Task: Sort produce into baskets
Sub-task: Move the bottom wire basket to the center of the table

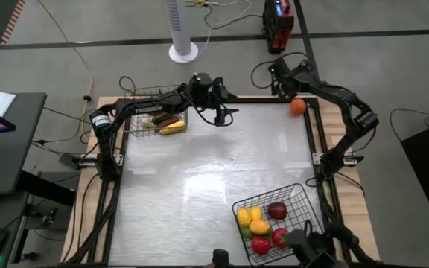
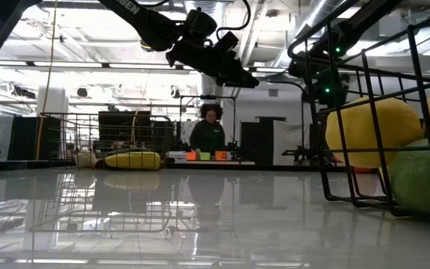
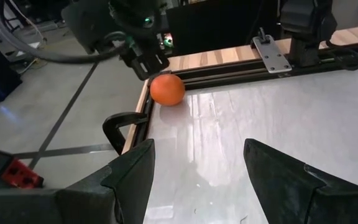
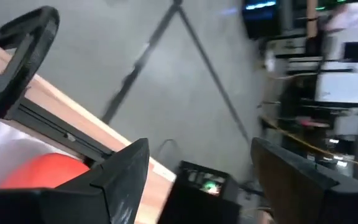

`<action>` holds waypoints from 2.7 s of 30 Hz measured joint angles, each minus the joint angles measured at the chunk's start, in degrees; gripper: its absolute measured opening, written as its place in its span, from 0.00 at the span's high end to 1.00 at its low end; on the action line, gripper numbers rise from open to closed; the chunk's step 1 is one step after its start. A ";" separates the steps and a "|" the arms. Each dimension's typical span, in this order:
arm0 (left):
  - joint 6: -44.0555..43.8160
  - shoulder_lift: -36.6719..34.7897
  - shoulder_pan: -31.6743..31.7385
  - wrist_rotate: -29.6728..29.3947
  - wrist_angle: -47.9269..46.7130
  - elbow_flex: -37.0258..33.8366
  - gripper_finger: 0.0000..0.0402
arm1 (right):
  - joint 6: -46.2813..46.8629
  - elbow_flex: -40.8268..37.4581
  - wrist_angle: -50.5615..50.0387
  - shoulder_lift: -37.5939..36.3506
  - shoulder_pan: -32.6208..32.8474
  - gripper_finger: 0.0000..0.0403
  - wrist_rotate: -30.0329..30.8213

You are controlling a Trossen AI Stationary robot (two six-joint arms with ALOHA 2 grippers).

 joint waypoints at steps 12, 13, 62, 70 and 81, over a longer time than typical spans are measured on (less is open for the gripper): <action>-0.90 0.00 -0.04 -0.15 1.72 0.00 0.41 | 4.55 2.55 1.75 1.07 3.79 0.23 12.47; -1.06 0.00 -0.06 -0.15 1.86 0.00 0.41 | 5.61 3.35 2.00 1.56 3.44 0.23 12.29; 0.73 0.00 0.04 -0.15 -3.95 0.00 0.41 | 26.70 8.89 -10.92 7.99 -2.86 0.23 -2.71; 0.46 0.00 0.04 -0.12 -4.19 0.00 0.41 | 29.45 10.26 -16.45 7.50 -5.10 0.23 -13.17; 0.46 0.00 0.04 -0.10 -3.78 0.00 0.41 | 36.25 18.31 -32.33 7.50 -4.89 0.23 -15.24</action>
